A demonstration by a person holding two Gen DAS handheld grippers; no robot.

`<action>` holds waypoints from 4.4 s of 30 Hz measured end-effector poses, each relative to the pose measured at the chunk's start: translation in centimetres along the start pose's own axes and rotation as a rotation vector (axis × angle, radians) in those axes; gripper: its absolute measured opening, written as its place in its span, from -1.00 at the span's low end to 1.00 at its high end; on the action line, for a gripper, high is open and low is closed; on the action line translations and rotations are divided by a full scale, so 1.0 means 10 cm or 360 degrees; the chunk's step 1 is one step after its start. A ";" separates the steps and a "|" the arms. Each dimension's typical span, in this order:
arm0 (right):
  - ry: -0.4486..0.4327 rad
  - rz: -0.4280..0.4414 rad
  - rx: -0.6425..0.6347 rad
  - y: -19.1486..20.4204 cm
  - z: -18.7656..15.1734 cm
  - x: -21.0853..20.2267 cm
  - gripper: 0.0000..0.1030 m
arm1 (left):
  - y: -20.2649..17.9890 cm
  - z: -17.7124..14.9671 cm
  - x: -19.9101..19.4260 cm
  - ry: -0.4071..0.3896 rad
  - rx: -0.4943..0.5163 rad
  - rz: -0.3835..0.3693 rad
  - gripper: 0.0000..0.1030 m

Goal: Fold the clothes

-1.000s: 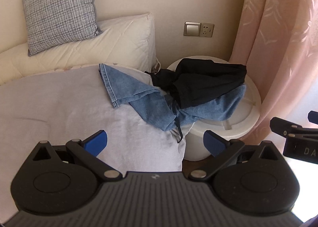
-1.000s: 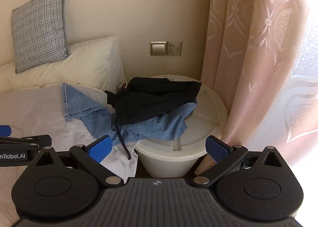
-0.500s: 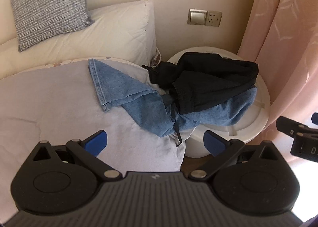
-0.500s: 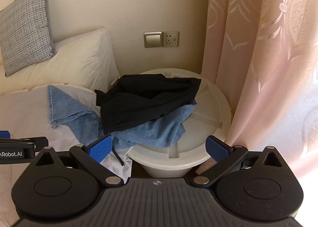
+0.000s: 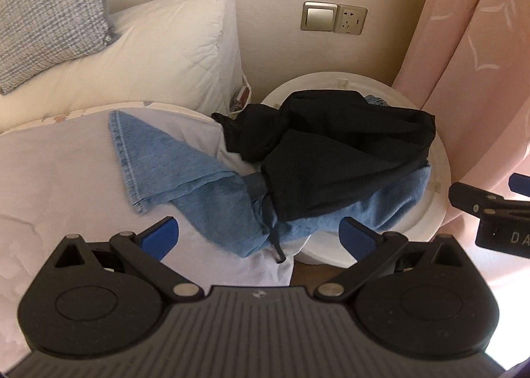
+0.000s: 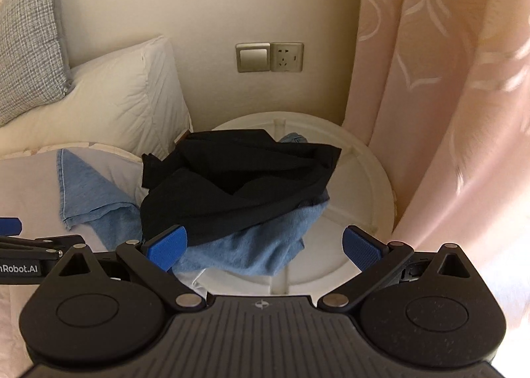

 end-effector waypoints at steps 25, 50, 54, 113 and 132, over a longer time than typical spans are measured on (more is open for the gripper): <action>0.0313 0.0508 0.0098 -0.28 0.56 1.54 0.90 | -0.03 0.03 1.52 0.0158 -0.0249 -0.0486 0.54; 0.0502 0.0921 0.0085 0.02 0.64 2.10 -0.79 | -0.13 -0.01 1.22 -0.0208 -0.0055 -0.0529 -0.59; 0.0327 0.1041 0.0293 -0.10 0.73 1.72 -0.81 | -0.06 0.18 0.52 -0.0509 0.0000 -0.0535 -0.66; 0.0899 0.1412 -0.1926 4.66 -2.37 -1.03 0.05 | 1.60 -6.64 -2.40 -0.0638 -0.3166 0.0612 -0.10; 0.0958 0.1456 -0.2276 5.83 -2.54 -0.10 0.19 | 1.69 -6.83 -0.76 -0.1242 -0.3855 0.0459 0.23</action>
Point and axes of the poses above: each gripper's, at about its wrist camera, not at the fingertips, and x roughly the way its jaws point, y to its left, z to its top, the point moved 2 cm from there along x, roughly the way its jaws point, and after that the axes turned 5 degrees about -x, right-handed, at the moved point
